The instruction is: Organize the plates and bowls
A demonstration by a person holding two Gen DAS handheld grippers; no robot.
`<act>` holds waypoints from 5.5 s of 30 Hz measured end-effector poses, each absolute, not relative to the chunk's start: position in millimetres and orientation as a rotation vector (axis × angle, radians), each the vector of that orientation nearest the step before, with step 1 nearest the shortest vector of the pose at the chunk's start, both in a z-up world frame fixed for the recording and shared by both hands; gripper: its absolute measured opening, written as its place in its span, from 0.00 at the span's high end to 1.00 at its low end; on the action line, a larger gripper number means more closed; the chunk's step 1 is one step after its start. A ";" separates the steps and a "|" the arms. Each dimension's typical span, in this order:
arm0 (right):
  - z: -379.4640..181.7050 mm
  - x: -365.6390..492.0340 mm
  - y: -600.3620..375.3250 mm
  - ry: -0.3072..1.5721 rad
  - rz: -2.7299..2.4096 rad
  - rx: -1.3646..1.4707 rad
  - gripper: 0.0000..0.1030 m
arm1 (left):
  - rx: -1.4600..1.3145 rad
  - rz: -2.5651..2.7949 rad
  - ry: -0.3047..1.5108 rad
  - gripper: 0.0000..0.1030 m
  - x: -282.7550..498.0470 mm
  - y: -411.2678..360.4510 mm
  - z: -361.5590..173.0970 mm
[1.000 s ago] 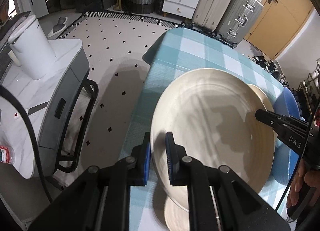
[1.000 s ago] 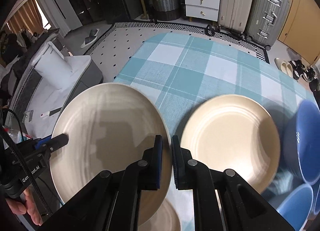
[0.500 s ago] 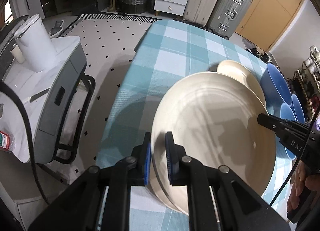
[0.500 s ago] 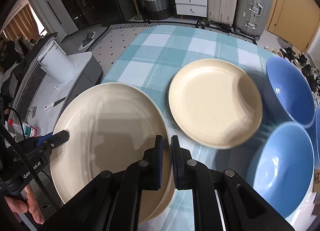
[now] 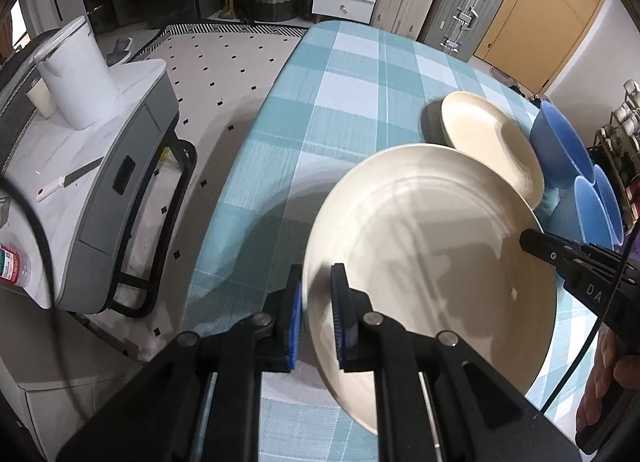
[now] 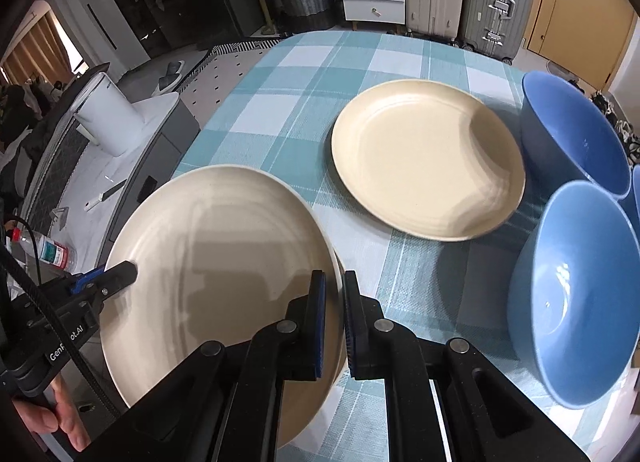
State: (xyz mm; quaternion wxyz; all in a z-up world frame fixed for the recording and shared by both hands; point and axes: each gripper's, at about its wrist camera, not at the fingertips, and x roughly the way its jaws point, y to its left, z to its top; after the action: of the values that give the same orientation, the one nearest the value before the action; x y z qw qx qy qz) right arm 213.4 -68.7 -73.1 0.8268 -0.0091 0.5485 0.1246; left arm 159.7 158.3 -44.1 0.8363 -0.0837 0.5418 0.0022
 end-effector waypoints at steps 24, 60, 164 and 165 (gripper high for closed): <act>-105.5 204.4 -61.5 1.113 0.240 -0.128 0.92 | -0.064 0.022 1.145 0.91 154.5 146.1 -75.1; -114.1 199.5 -75.4 1.134 0.260 -0.117 0.89 | -0.113 0.007 1.223 0.89 161.8 159.0 -84.4; -10.1 45.1 -152.2 0.578 0.286 0.103 0.38 | -0.164 -0.112 0.830 0.51 67.1 107.5 18.3; -9.4 43.2 -158.2 0.574 0.283 0.114 0.38 | -0.157 -0.117 0.816 0.51 65.3 102.5 21.5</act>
State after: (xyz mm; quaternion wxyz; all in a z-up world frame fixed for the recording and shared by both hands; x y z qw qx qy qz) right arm 43.2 -158.2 -9.4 0.9477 0.0560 0.2820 0.1389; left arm 65.3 102.5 21.5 0.9133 -0.0762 0.3960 -0.0567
